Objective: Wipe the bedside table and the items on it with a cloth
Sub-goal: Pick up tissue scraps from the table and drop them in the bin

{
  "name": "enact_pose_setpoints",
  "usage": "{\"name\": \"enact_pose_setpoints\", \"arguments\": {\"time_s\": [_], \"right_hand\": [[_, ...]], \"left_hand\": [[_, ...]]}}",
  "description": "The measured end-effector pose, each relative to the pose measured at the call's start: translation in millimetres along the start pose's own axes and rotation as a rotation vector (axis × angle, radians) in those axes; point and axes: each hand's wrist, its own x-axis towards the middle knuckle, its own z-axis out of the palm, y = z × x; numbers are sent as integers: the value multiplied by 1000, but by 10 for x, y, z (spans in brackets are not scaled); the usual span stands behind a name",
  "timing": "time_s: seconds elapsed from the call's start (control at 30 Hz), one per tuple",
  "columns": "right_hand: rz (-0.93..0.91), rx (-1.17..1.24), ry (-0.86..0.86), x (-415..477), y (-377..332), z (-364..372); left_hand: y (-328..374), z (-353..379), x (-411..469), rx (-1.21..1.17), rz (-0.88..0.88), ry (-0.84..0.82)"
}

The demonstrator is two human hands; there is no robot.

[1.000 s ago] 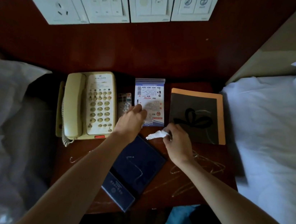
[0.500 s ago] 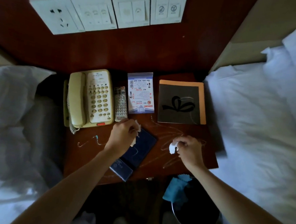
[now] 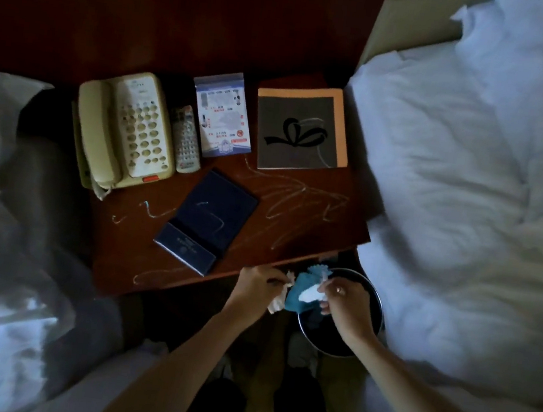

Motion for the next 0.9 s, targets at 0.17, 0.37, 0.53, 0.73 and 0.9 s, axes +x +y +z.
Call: {"name": "enact_pose_setpoints", "arguments": {"time_s": [0.17,0.37,0.53,0.73,0.9], "right_hand": [[-30,-243,94,91,547,-167],[56,-263,115,304,1067,-228],[87,-288,97,572,1618,-92],[186,-349,49,934,2064,26],[190,-343,27,1071,2211,24]], "left_hand": [[-174,563,23,-12,-70,-85],[-419,1235,107,-24,-190,-112],[-654,1764,312,-68,-270,-100],[-837,2157,588,-175,-344,-181],[-986,2189,621,-92,-216,-65]]}}
